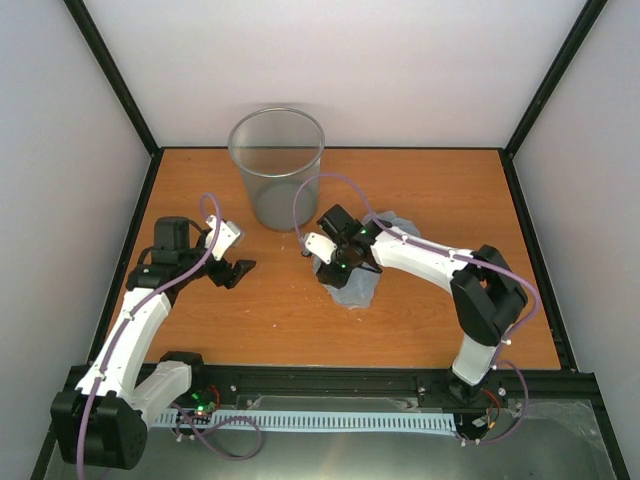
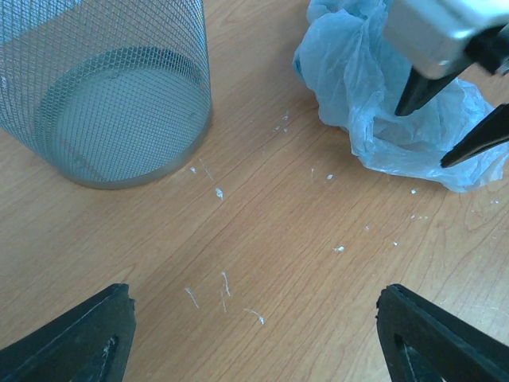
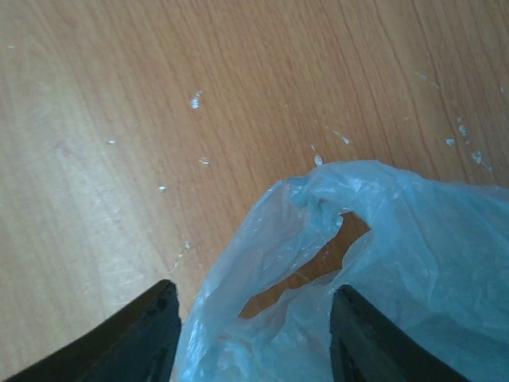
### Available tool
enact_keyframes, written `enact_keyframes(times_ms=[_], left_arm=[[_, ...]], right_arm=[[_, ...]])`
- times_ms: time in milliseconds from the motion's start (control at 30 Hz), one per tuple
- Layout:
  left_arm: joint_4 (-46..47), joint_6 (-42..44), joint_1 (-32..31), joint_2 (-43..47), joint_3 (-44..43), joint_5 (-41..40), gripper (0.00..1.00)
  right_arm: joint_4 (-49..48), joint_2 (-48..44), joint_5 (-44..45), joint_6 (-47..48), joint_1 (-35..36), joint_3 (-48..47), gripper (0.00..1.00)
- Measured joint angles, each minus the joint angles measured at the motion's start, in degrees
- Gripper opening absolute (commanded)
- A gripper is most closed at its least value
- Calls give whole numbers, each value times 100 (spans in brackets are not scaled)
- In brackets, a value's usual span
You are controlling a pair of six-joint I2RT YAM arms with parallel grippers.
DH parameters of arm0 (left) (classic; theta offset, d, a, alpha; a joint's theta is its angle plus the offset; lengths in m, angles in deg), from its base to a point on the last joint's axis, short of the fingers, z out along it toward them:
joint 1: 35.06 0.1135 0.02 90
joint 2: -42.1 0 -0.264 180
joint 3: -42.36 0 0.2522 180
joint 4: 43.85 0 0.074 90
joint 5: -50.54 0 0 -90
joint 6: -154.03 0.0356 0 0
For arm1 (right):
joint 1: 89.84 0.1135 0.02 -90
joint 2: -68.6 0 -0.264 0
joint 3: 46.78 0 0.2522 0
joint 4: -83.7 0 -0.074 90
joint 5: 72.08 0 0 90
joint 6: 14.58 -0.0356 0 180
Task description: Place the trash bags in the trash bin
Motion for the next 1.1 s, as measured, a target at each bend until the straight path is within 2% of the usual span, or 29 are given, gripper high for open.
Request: enact_keyframes(times_ms=[100,333,633,700,800,933,1100], left_arm=[[0,2,2,22,0,-11,85],[0,2,9,22,0,-7,85],[31,4,11,-42,0,13,85],[46,4,11,-59,0,24,85],[70,4,11,-83,0,50,85],[81,4,11,-114,-7,63,85],[66,0,11,-251,-205,125,85]], right_arm=[[-129,221,195,-190,11,-2,59],[-243,791,442,-527,11,-98,58],[-273,1147,839,-774,17,-109,50],[-293,1145,909,-791,17,-109,43],[-317,1132,1008,-809,17,-94,23],[-284,1025,1084,-710,17,-66,3],[278,334,686,-452,-197,-289,3]])
